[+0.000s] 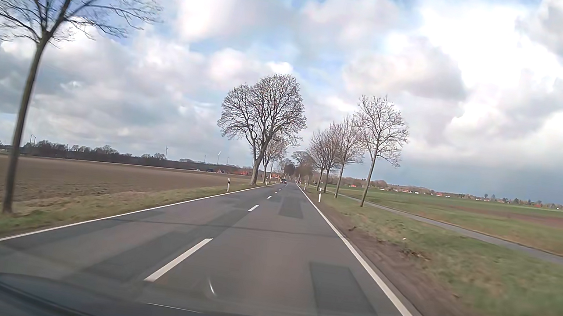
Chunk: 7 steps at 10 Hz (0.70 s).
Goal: Follow the waypoints while adhering to traffic rules and regulations
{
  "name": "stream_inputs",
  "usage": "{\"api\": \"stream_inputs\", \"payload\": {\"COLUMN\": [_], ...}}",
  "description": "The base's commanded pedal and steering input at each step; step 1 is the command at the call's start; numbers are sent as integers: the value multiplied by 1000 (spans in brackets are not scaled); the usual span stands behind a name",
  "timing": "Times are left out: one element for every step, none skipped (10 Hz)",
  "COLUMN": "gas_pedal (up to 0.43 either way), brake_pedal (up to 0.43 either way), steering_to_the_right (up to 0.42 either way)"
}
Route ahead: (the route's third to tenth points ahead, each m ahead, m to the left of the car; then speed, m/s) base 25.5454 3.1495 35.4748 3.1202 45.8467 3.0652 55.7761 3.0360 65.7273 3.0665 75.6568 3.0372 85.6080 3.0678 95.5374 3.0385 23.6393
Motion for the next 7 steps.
{"api": "stream_inputs", "payload": {"gas_pedal": [280,280,280,287,287,287,287], "brake_pedal": [0,0,0,0,0,0,0], "steering_to_the_right": [-2,-3,-3,-3,-3,-2,-3]}}
